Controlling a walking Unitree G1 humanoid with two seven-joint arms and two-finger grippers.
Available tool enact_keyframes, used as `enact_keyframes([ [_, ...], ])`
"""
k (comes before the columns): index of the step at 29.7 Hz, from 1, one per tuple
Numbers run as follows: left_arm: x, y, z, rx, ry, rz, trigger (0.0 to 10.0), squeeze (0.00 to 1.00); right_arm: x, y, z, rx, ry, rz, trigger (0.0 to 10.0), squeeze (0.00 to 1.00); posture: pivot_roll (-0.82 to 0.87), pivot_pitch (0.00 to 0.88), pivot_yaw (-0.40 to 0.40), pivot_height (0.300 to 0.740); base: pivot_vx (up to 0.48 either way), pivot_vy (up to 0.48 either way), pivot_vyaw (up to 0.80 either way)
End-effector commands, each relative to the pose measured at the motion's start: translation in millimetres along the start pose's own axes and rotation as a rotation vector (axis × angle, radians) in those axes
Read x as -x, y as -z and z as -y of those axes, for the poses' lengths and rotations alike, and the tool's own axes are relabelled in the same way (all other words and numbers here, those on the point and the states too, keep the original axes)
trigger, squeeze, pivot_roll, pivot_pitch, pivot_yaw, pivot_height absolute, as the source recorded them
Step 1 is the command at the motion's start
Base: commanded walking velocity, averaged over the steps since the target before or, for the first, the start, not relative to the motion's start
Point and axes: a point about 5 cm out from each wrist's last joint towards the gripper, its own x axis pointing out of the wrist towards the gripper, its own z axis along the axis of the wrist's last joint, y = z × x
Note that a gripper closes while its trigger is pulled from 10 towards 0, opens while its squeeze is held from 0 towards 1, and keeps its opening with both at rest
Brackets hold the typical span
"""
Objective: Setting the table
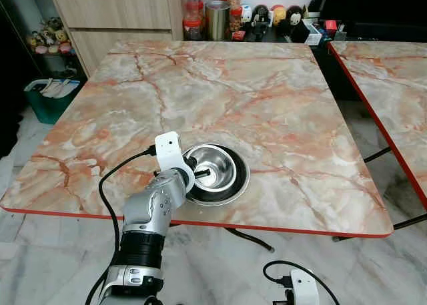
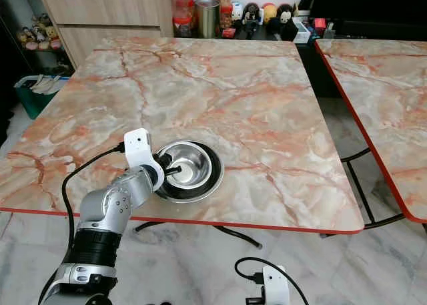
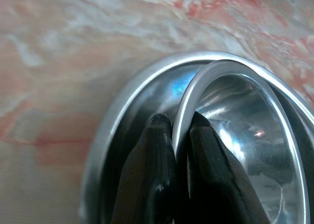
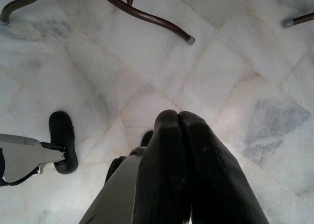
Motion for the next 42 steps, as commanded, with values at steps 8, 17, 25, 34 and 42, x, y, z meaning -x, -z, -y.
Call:
enact_keyframes([
  [8, -1.5, -2, -4.4, -0.045, -0.041, -0.004, 10.0, 1.0, 0.6, 3, 1.2, -0.013, 0.003, -0.014, 10.0, 0.0, 0.0, 0.084, -0.006, 0.74, 0.0, 0.0, 0.0],
  [17, -0.2, -1, -2.6, -0.059, -0.011, -0.023, 10.0, 0.0, 0.2, 1, 1.0, -0.012, 0.002, -0.012, 10.0, 0.0, 0.0, 0.083, -0.007, 0.74, 0.0, 0.0, 0.0],
  [25, 0.5, -2, -0.2, -0.078, 0.009, -0.031, 10.0, 0.97, -0.2, 0, 1.1, -0.011, 0.003, -0.009, 10.0, 0.0, 0.0, 0.08, -0.009, 0.74, 0.0, 0.0, 0.0],
  [34, 2.9, -8, -2.5, -0.106, 0.008, -0.012, 10.0, 0.0, -0.3, 0, 1.0, -0.008, 0.001, -0.011, 10.0, 0.0, 0.0, 0.078, -0.011, 0.74, 0.0, 0.0, 0.0],
  [42, 10.8, -39, -2.1, -0.341, -0.064, 0.148, 10.0, 0.0, -0.3, 0, 1.5, -0.008, 0.001, -0.012, 10.0, 0.0, 0.01, 0.079, -0.011, 0.74, 0.0, 0.0, 0.0],
])
